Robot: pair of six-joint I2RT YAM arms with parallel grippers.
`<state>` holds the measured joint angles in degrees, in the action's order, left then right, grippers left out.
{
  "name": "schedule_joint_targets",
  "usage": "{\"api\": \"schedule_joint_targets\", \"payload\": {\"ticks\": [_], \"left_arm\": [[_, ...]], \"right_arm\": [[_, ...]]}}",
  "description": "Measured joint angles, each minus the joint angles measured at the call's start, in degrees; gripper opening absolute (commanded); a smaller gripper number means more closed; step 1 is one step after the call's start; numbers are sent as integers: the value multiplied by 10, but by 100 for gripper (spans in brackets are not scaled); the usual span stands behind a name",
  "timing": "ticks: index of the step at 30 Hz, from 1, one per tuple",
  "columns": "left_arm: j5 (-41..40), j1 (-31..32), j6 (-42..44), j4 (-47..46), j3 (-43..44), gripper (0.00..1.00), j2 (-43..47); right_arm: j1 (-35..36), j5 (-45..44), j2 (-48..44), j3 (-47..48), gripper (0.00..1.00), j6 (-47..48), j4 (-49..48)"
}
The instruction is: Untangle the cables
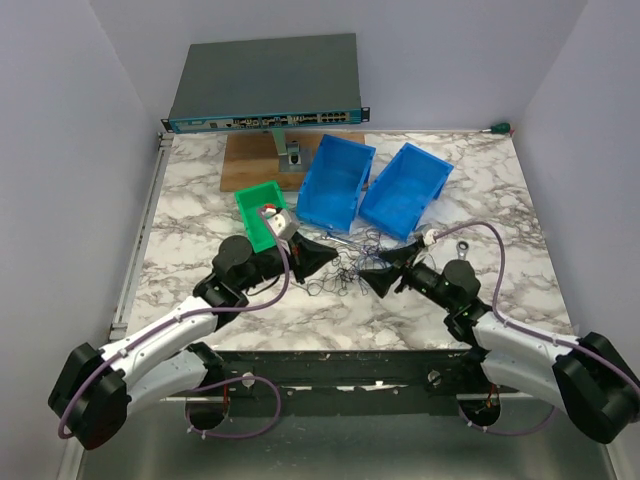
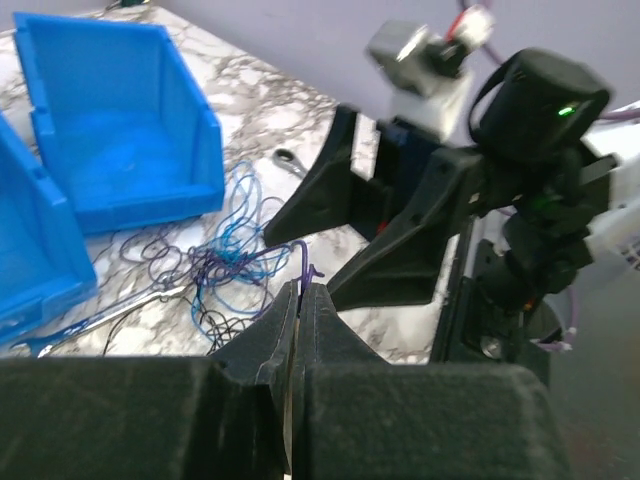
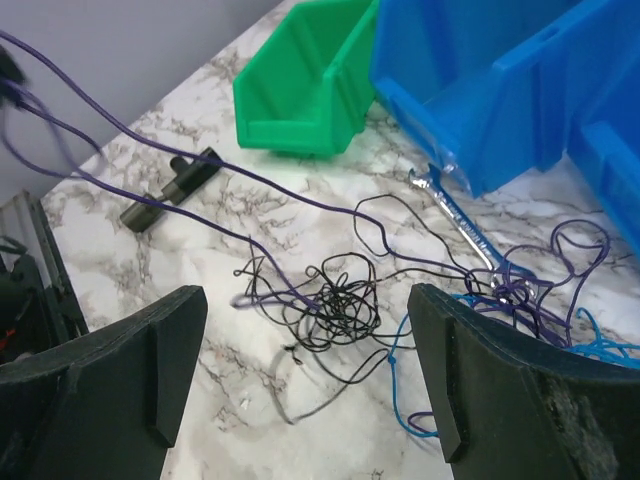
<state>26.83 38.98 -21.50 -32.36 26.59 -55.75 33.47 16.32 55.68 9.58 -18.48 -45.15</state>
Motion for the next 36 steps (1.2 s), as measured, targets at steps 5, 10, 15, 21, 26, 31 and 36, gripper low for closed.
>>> {"api": "schedule_joint_targets", "payload": {"ticks": [5,10,15,21,26,31,36], "left_arm": [[15,11,-29,51,56,0,27],[24,12,-58,112,136,0,45],[24,13,-64,189,226,0,57],[24,13,-59,245,272,0,64],[28,13,-48,284,269,0,56],[29,13,-42,301,257,0,37],[36,13,-42,302,252,0,16]], "right_arm": [[0,20,61,7,89,-12,-16],[0,14,91,19,88,-23,-16],[0,2,85,23,86,-26,-15],[0,13,35,21,93,-24,-15],[0,42,-42,12,95,-27,-15],[0,94,-63,36,95,-36,-2],[1,137,-32,130,95,-36,34]]}}
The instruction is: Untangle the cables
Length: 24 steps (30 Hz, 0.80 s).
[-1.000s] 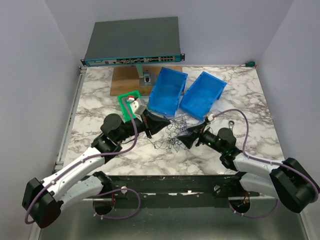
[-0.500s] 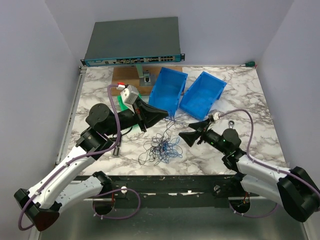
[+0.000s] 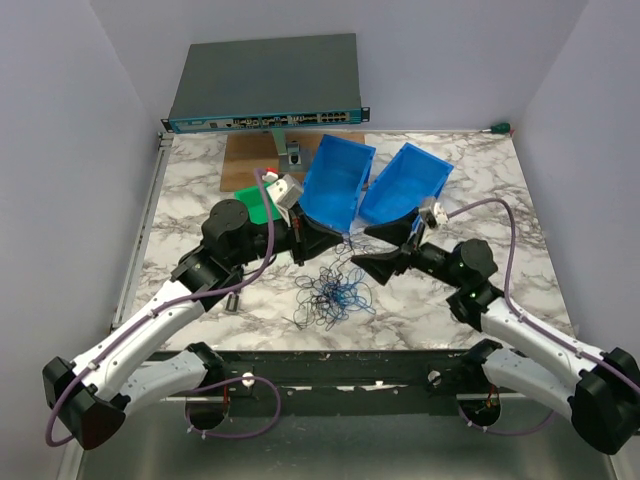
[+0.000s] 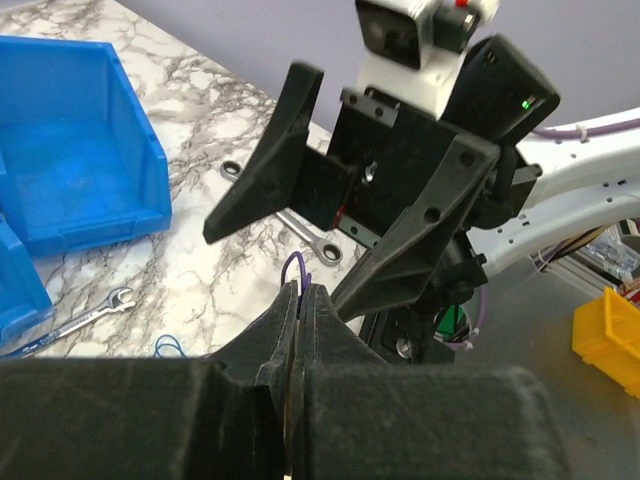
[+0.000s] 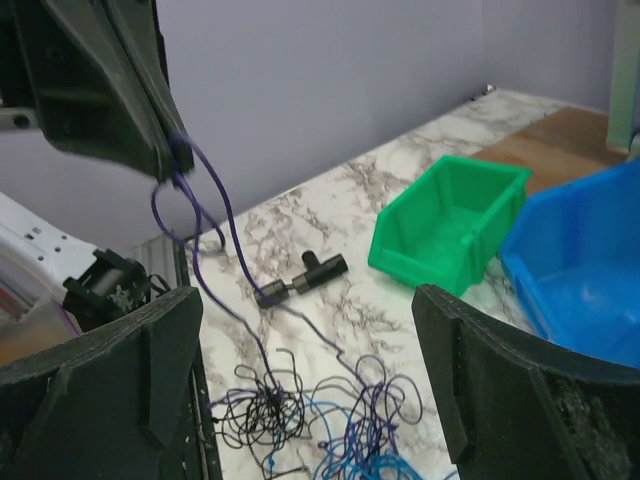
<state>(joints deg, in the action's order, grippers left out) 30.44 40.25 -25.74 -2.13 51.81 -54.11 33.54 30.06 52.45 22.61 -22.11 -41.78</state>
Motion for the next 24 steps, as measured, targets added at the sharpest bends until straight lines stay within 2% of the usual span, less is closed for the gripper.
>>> {"api": "schedule_joint_targets", "payload": {"ticks": [6,12,16,18,21,24], "left_arm": [[5,0,-2,-4,4,0,-18],[14,0,-7,-3,43,0,-31],[16,0,-7,14,106,0,-37],[13,0,-2,35,146,0,-37],[-17,-7,14,86,221,0,-31],[-70,-19,21,109,249,0,-2]], "right_arm": [[31,5,68,63,94,12,3],[111,-35,187,65,85,31,-8],[129,-64,271,48,80,24,-52],[129,-83,297,29,74,12,-71],[129,-118,308,4,67,-10,-78],[129,-177,286,-22,62,-31,-73]]}}
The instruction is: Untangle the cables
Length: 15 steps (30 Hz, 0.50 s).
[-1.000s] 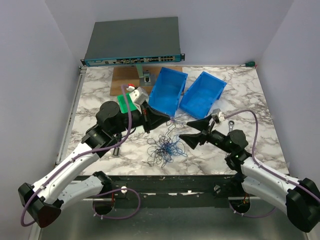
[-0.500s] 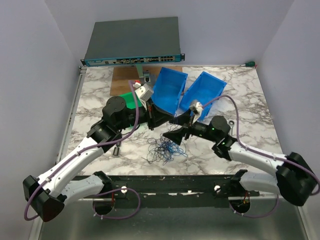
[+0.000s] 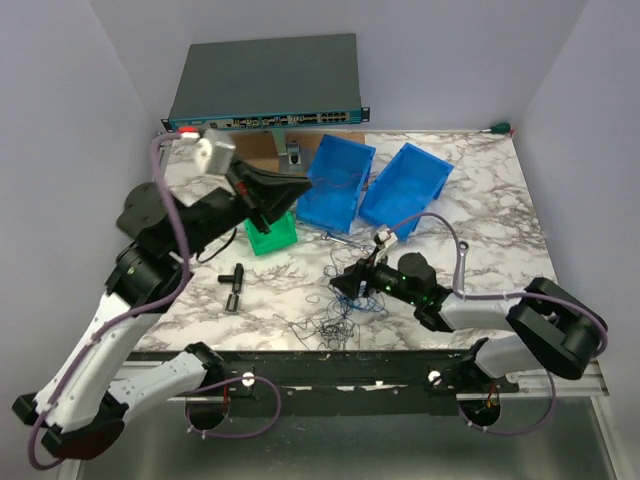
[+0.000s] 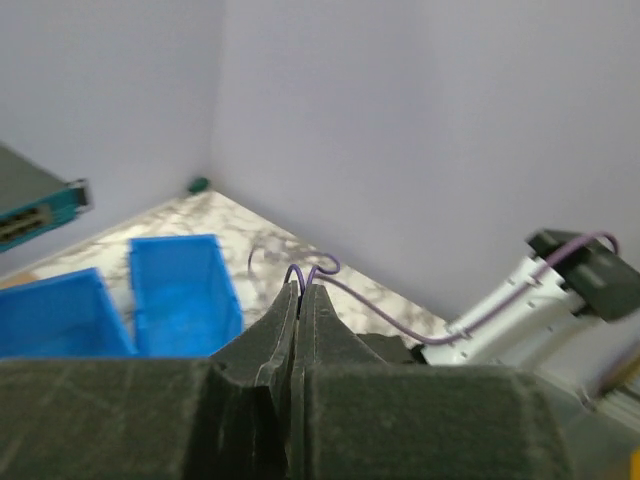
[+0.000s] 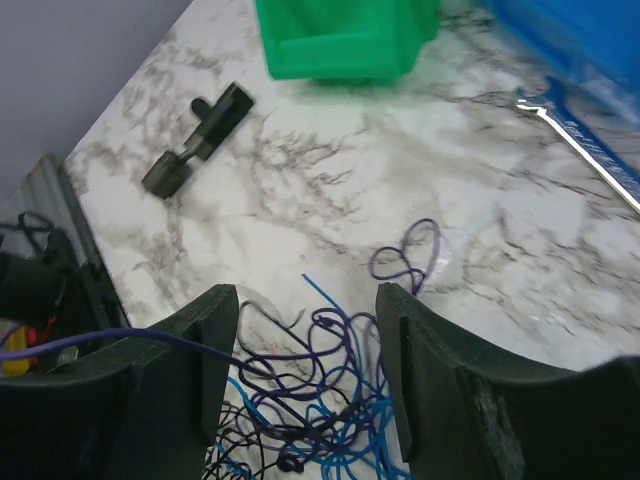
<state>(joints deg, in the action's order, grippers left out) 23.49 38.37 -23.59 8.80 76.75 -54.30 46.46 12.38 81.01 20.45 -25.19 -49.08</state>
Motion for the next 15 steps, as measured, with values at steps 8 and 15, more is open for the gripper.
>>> {"api": "schedule_joint_targets", "payload": {"ticks": [8,15], "left_arm": [[-221,-25,2,66,-74,0,163],[-366,-36,9,129,-169,0,240]], "right_arm": [[0,-228,-161,-43,32,-40,106],[0,-412,-251,-53,31,-63,198]]}}
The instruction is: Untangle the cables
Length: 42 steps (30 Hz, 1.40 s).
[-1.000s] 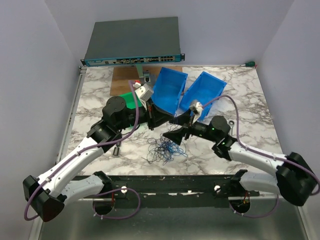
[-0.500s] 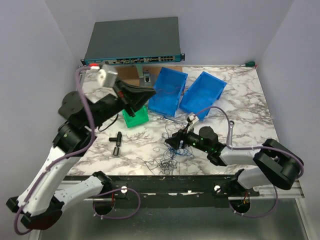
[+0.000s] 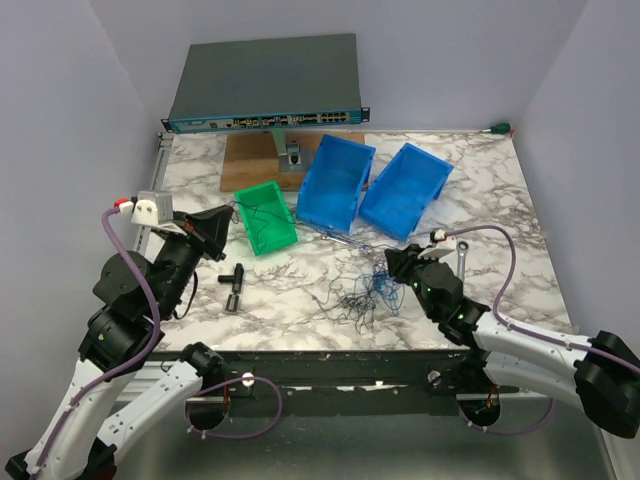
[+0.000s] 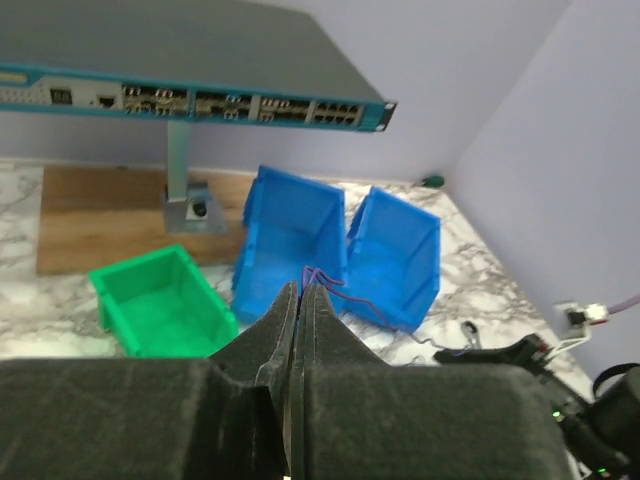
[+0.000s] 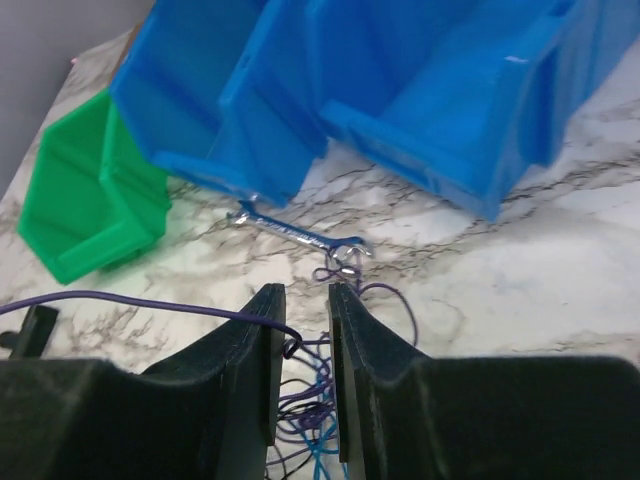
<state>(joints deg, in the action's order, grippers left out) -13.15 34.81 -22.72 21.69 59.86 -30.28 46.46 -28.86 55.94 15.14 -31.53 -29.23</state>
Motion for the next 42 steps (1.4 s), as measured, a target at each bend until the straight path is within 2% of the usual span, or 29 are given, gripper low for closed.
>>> {"api": "schedule_joint_targets", "payload": {"ticks": [3,7,9,15,16,17,18,22,26,27,28,30,32,34,37,42], "left_arm": [[-13,-1,6,15,-21,0,8],[-3,-2,6,20,-59,0,8],[15,-2,3,19,-82,0,5],[83,-2,-24,0,-150,0,-43],[89,-2,-27,-3,-156,0,-51],[95,-2,-31,-8,-163,0,-63],[100,-2,-34,-11,-171,0,-76],[101,-2,-44,-10,-186,0,-114],[75,-3,-57,-10,-188,0,-116],[70,-3,-59,-10,-188,6,-115],[58,-4,-63,-9,-189,17,-112],[42,-6,-70,-7,-194,51,-107],[32,-7,-70,-2,-199,65,-104],[31,-8,-73,3,-202,70,-104],[39,-8,-72,1,-210,72,-108],[130,-9,-68,-80,-251,73,-141]], "right_arm": [[0,-39,-30,-7,28,-2,23],[0,-32,-64,-25,26,19,19],[0,-2,-74,-31,20,38,14],[0,123,-78,-35,19,93,-30],[0,141,-75,-35,18,98,-37],[0,158,-71,-35,10,103,-43],[0,171,-66,-35,8,107,-47],[0,212,-43,-35,4,117,-55],[0,227,-31,-35,1,121,-55],[0,227,-31,-35,1,121,-54],[0,227,-31,-35,1,121,-54],[0,227,-30,-34,1,121,-55],[0,227,-26,-32,1,121,-55],[0,227,-16,-27,1,121,-54],[0,227,4,-14,1,121,-49],[0,228,28,-2,1,121,-49]]}}
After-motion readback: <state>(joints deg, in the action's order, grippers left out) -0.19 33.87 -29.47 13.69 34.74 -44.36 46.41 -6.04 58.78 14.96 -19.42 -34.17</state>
